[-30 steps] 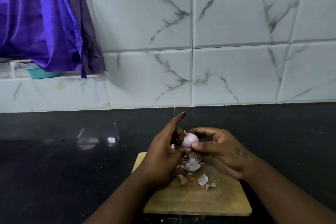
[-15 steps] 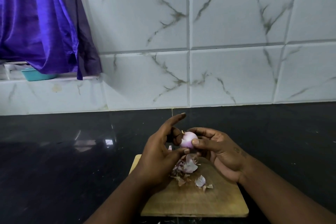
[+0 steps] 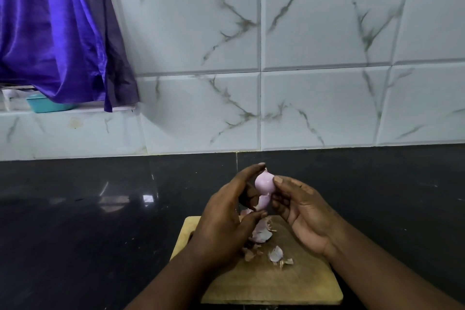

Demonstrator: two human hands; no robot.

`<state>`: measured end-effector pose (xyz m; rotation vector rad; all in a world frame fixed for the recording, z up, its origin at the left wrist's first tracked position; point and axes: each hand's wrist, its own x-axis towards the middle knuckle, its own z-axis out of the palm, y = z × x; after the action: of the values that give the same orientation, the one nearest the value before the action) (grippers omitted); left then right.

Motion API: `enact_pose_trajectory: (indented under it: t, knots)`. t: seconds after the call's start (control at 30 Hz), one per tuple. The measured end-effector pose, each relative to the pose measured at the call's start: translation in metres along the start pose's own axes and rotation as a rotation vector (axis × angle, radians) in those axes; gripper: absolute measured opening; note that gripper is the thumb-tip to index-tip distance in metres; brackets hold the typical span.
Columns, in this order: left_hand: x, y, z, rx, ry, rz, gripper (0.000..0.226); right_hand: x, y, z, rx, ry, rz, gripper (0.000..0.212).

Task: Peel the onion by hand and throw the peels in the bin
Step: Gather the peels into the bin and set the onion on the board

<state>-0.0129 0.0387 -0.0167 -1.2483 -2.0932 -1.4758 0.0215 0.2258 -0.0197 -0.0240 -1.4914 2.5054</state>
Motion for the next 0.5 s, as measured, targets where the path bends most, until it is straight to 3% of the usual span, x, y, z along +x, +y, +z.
enact_pose_trajectory:
  t: [0.13, 0.23, 0.33, 0.5]
  knots:
    - [0.0, 0.002, 0.001, -0.045, -0.001, 0.011, 0.061, 0.001, 0.003, -0.001, 0.05, 0.03, 0.031, 0.044]
    - [-0.001, -0.001, 0.002, -0.019, -0.038, 0.016, 0.072, 0.005, 0.0, -0.004, 0.107, 0.104, 0.022, 0.045]
    - [-0.003, -0.004, 0.004, 0.023, -0.131, 0.023, 0.069, 0.009, -0.005, -0.013, 0.197, 0.203, 0.016, 0.045]
    - [-0.003, -0.011, 0.001, 0.114, -0.222, -0.073, 0.058, 0.003, -0.004, -0.006, 0.122, 0.169, 0.087, 0.044]
